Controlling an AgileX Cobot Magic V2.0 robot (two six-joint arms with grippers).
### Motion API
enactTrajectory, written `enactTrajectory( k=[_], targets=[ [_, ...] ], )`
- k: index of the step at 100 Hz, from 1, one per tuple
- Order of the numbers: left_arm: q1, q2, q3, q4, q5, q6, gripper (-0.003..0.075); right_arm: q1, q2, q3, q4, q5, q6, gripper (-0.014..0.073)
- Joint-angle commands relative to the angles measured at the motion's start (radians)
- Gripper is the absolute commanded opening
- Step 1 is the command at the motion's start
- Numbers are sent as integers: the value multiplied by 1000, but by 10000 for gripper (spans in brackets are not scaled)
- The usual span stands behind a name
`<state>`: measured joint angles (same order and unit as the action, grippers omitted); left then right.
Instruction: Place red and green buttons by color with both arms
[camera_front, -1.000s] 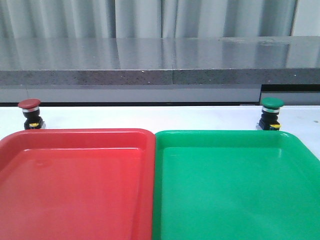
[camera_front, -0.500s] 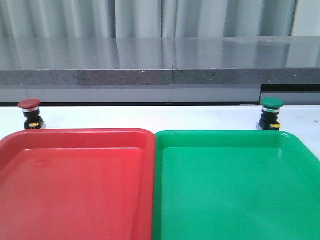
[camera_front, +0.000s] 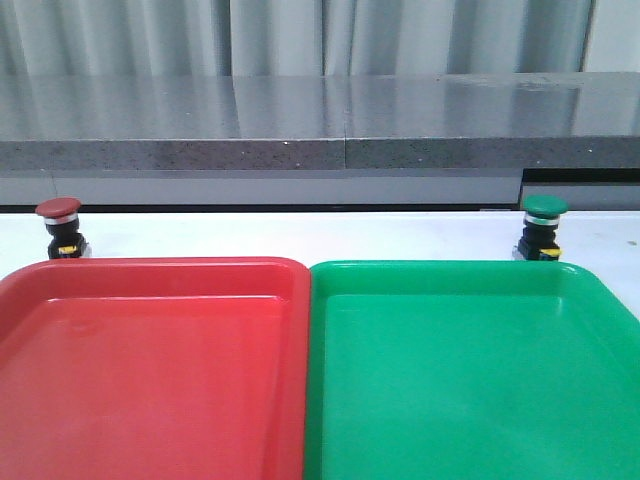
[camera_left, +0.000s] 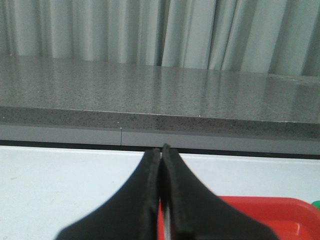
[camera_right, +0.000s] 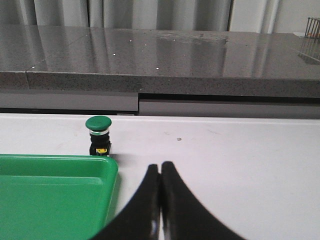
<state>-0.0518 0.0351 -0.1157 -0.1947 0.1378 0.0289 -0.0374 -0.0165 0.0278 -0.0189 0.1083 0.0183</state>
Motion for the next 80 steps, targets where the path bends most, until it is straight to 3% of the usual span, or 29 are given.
enactTrajectory(
  k=[1,22,41,52,64,80],
  targets=[
    [4,64,-106,-19,-58,-2,-21,1,-16,-19,-1,-84,-2,-64],
    [4,260,-314,-9,16,0,-20,1,-16,-19,-1,-84,-2,-64],
    [2,491,-488,-9,224,0,-20,1,-16,-19,-1,-84,-2,-64],
    [2,612,-548,-9,235,0,6,1,-16,-19,-1,-84,-2,-64],
    [2,726,-592,-9,230,0,135,1,-16,-19,-1,-84,-2,-64],
    [2,863,-638,-9,209,2,440,1,-16,-19,-1,-84,-2,-64]
  ],
)
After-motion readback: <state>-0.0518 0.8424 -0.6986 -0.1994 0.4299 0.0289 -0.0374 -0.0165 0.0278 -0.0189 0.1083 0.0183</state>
